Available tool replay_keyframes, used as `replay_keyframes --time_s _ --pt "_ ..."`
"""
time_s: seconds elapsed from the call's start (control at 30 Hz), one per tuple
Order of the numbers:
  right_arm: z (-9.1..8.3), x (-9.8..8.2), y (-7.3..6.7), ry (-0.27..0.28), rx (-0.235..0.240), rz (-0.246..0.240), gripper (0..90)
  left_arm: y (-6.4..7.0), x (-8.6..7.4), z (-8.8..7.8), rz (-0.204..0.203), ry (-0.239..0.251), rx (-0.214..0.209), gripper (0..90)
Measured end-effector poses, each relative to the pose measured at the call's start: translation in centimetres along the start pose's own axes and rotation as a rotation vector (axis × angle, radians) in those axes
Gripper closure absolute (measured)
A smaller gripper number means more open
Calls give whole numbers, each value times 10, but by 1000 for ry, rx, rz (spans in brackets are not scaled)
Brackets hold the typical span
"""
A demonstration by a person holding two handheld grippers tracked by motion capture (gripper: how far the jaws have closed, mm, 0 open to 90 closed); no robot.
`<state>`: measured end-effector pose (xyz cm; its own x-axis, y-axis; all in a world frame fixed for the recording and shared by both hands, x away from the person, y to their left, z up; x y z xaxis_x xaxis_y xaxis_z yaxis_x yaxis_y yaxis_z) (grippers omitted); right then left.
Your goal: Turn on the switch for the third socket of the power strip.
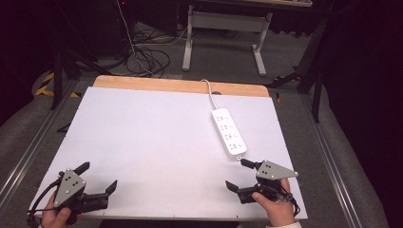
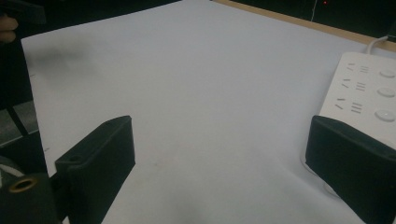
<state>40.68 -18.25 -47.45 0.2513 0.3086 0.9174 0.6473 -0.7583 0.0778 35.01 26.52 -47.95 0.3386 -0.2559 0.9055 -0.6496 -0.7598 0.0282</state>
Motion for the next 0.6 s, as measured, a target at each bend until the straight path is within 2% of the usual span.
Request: replay_keyframes --time_s 0.1,0.3,0.37,0.5,0.6 --pt "2 -7 -2 8 -9 -3 94 0 0 0 -1 1 -2 0" --pt "5 -21 -4 -19 -20 93 93 0 0 0 -1 0 -2 0" --pt "5 -25 -4 -24 -20 105 92 0 0 0 -1 0 -4 0" --pt "5 -31 -4 -40 -39 89 93 0 0 0 5 -3 -2 0" --pt "5 -35 -6 -67 -51 57 93 0 0 0 10 -6 0 0"
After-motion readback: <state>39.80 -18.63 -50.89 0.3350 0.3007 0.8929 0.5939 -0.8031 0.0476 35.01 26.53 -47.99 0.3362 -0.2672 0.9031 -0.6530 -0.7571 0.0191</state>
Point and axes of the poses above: each handheld gripper's, and its own axes: z roughly forward along the jaws, x roughly out of its top, y roughly to its right, the point moved 5 cm from there along z, roughly forward along the jaws, and after that the axes turned 15 degrees about -x, right-handed, at the moved point
